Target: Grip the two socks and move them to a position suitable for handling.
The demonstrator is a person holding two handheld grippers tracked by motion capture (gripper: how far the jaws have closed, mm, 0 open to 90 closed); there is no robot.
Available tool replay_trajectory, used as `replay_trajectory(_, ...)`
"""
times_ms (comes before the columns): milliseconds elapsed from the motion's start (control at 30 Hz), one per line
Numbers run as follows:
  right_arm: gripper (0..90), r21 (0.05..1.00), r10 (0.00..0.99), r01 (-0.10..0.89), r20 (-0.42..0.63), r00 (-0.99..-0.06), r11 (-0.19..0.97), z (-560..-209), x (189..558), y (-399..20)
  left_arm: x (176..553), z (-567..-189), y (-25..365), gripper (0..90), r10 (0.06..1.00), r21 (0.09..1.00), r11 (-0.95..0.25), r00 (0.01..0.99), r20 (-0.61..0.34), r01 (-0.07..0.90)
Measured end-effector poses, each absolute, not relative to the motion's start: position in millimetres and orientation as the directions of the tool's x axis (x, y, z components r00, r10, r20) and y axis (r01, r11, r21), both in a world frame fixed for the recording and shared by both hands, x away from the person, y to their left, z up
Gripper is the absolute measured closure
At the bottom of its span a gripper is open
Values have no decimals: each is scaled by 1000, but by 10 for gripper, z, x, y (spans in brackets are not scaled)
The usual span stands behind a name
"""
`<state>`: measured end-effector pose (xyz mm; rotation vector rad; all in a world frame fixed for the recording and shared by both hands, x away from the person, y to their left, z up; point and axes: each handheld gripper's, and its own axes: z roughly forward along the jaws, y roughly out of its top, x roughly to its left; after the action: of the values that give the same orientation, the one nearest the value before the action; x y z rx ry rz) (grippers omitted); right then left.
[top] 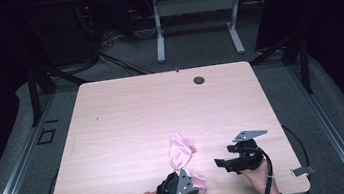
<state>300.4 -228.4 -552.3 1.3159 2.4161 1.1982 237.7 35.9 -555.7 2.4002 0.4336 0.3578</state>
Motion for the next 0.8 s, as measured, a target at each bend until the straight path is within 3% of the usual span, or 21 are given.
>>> replay_trajectory(100,232,696,758,649,234,-609,307,-5525,3007,-2293,2407,-5587,349,798,386,652,-727,914,129,215)
replay_trajectory(167,234,698,755,651,245,-608,298,-5537,3009,-2288,2437,-5623,340,841,385,654,-722,917,107,227)
replay_trajectory(333,237,715,758,643,251,-603,275,-5541,3000,-2309,2532,-5565,375,871,408,702,-656,913,23,276)
replay_trajectory(433,238,711,763,645,244,-599,279,-5526,3006,-2322,2616,-5435,424,870,461,756,-559,885,-58,341)
replay_trajectory(600,241,711,763,640,232,-604,291,-5498,2996,-2294,2745,-5400,422,860,556,763,-466,820,-140,447)
replay_trajectory(633,243,710,761,637,224,-609,301,-5497,2998,-2290,2776,-5448,392,825,564,751,-454,807,-174,479)
replay_trajectory(700,246,698,767,644,214,-606,314,-5506,2997,-2277,2796,-5536,317,636,529,722,-464,814,-239,513)
replay_trajectory(800,263,679,769,655,207,-605,332,-5526,2978,-2270,2732,-5514,312,384,526,743,-455,821,-221,491)
